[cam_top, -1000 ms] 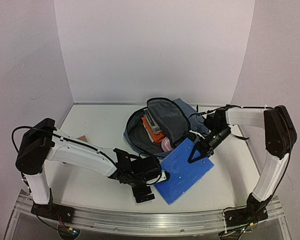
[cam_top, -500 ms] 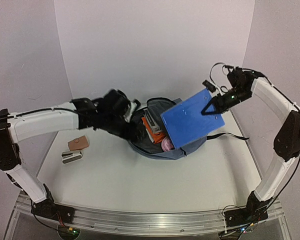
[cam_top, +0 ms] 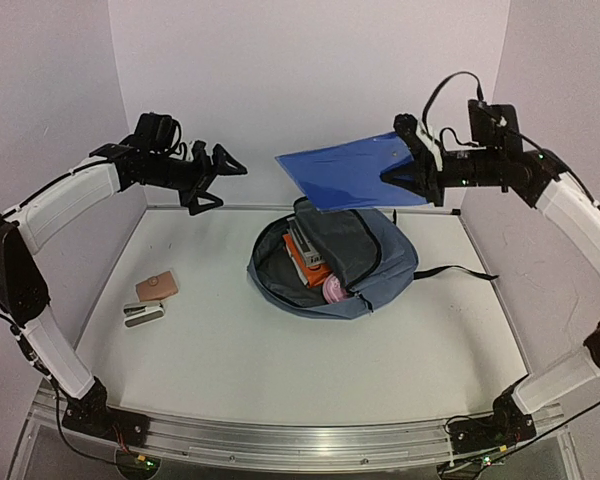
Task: Pack the student bag
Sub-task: Pick up the files from the center of the board.
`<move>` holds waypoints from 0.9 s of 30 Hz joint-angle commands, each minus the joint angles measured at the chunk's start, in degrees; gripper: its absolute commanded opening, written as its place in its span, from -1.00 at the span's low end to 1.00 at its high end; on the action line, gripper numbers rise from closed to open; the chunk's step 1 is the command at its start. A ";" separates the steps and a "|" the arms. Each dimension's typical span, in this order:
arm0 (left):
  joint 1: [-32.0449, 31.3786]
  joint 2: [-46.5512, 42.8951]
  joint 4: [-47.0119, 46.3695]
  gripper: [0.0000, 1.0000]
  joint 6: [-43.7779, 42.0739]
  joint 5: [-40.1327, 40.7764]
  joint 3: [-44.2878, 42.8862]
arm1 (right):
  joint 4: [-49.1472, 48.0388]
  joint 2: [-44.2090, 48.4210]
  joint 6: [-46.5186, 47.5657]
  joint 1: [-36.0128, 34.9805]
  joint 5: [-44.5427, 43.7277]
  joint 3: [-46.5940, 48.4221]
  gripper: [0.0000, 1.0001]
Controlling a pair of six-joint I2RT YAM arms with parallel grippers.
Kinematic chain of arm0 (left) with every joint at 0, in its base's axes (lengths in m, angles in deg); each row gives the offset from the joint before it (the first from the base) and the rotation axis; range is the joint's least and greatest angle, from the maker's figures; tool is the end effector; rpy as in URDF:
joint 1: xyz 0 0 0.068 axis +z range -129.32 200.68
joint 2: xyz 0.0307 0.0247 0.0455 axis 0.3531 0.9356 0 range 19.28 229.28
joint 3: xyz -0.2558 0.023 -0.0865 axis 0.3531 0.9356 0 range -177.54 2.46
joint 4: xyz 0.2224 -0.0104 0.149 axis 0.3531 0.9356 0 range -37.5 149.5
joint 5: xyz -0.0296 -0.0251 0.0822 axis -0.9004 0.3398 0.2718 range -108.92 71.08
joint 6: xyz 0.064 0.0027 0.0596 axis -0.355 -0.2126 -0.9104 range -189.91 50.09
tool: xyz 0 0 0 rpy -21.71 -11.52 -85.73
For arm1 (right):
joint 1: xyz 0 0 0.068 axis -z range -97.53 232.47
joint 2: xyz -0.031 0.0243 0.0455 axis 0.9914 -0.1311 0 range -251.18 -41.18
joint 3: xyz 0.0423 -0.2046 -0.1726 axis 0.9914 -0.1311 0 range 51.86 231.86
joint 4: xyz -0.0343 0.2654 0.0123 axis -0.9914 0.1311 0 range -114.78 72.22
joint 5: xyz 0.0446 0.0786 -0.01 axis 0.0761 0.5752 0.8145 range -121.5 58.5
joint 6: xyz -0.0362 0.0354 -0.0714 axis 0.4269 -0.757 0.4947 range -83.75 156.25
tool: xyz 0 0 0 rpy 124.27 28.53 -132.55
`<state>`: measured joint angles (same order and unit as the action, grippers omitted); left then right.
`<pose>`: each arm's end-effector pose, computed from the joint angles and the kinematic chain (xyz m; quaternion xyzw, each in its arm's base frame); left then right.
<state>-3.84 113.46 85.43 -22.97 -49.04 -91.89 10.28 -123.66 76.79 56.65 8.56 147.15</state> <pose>0.3564 -0.2053 0.3593 -0.0428 0.8557 -0.4552 0.2422 0.2856 0.1937 0.4371 -0.5867 0.5484 0.2149 0.5558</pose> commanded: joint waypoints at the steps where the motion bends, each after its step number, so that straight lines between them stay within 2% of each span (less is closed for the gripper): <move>1: 0.54 -0.27 -6.13 0.99 4.56 -16.48 2.89 | -23.71 8.05 15.09 -1.73 -4.08 -12.52 -1.00; 6: 0.58 -1.32 -15.77 0.96 9.92 -25.19 7.65 | -36.97 11.75 27.24 -3.86 -2.96 -23.83 -1.00; 11: 0.57 -2.18 -28.49 0.96 19.18 -29.74 12.79 | -40.41 11.10 34.82 -5.15 -0.94 -26.59 -1.00; 17: -0.28 -1.43 -37.42 0.93 25.97 -33.29 16.45 | -45.55 10.12 40.70 -6.22 0.79 -29.60 -1.00; 25: -1.86 0.02 -52.65 0.68 35.36 -35.70 20.39 | -46.17 8.39 45.09 -7.41 1.60 -30.52 -1.00; 27: -2.13 0.19 -53.72 0.57 36.30 -36.46 20.80 | -46.22 8.21 45.37 -7.65 1.60 -30.66 -1.00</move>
<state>-5.60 113.54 41.36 8.10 -82.48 -72.25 -31.38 -115.12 119.38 49.62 8.84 116.41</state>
